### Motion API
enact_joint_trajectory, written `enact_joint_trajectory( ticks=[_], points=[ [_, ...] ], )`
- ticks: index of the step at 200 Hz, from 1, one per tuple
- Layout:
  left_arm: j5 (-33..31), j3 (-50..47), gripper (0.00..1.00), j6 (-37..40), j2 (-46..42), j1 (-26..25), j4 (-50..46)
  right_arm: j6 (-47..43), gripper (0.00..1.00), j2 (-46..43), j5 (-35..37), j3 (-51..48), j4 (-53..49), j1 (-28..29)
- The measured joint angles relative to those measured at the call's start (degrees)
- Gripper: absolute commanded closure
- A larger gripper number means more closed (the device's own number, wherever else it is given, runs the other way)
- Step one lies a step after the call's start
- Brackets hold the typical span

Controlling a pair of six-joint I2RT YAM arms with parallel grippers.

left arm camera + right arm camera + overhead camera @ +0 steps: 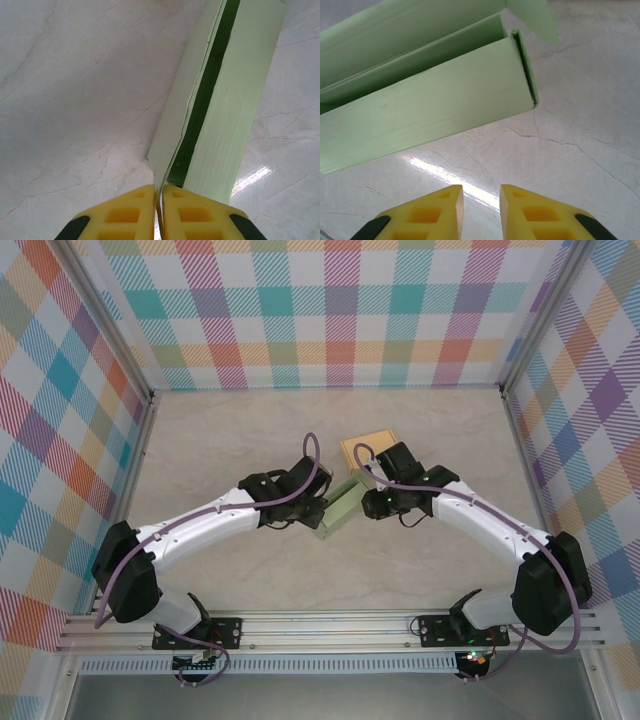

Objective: Fold the paper box

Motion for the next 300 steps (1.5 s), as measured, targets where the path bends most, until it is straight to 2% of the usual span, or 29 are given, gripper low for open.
enact_joint_trajectory(
  ticks=[18,29,38,70,95,109,119,190,216,248,300],
  points=[
    [0.0,0.0,0.87,0.0,0.1,0.0,-0.2,0.4,0.70,0.0,0.9,0.0,0.0,0.3],
    [0.0,0.0,0.85,0.0,0.2,0.0,-0.4,0.5,0.61,0.0,2.1,0.2,-0.3,0.3],
    [0.0,0.0,0.83,0.0,0.3,0.0,-0.7,0.6,0.57,0.0,3.4,0.7,-0.6,0.3],
    [-0.1,0.0,0.77,0.1,0.4,0.0,-0.9,0.4,0.57,0.1,6.9,3.5,-0.9,0.2],
    [-0.8,0.0,0.71,0.2,0.4,0.0,-0.9,0.5,0.57,1.3,7.0,5.5,-0.6,0.0],
    [-1.0,0.0,0.68,0.2,0.4,0.0,-0.9,0.7,0.39,2.6,7.1,6.2,-0.3,0.0],
    [-1.1,0.0,0.67,0.2,0.4,0.0,-0.9,0.5,0.35,3.8,7.4,6.7,0.0,0.0],
    [-0.9,-0.2,0.47,-1.4,0.3,0.0,-0.4,-4.9,0.30,10.1,5.2,9.8,2.2,-3.2],
    [-0.9,-1.5,0.47,-2.2,0.3,0.0,1.6,-7.9,0.32,11.1,2.9,11.3,2.7,-4.1],
    [-1.2,-1.8,0.53,-2.8,1.0,0.0,3.0,-10.6,0.37,11.3,1.1,12.4,3.0,-4.1],
    [-1.2,-2.3,0.53,-2.8,3.2,0.0,4.2,-14.1,0.42,12.9,0.0,13.4,3.1,-4.2]
  ],
)
